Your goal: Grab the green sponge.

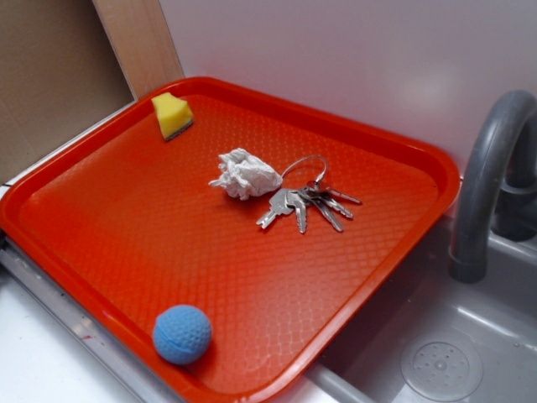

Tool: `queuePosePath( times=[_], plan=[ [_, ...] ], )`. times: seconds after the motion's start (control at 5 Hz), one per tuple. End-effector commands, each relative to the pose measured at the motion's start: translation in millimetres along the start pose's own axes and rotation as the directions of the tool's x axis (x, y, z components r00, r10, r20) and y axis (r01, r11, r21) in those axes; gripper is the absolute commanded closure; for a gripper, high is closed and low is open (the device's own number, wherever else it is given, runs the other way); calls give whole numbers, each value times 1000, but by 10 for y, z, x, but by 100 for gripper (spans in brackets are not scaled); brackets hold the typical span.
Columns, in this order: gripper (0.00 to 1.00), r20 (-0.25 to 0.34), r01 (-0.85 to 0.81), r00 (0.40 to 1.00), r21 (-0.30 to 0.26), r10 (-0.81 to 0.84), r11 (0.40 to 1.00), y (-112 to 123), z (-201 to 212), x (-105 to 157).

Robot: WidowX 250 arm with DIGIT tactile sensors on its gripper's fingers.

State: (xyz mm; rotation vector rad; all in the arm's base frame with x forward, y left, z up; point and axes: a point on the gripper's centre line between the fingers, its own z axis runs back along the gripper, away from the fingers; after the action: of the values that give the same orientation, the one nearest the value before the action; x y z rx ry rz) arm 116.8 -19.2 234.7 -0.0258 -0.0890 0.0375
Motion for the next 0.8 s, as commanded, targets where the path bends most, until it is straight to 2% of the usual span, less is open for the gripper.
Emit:
queuePosePath(
  times=[0.0, 0.2, 0.4, 0.6],
  plan=[
    [0, -24, -450, 893, -12, 450, 893, -181, -303, 533],
    [0, -26, -632, 774, -91, 632, 770, -113, -535, 853],
    [0, 23, -749, 646, -173, 763, 640, -2, -804, 1215],
    [0, 97, -772, 617, -116, 781, 625, -31, -1066, 1530]
  ],
)
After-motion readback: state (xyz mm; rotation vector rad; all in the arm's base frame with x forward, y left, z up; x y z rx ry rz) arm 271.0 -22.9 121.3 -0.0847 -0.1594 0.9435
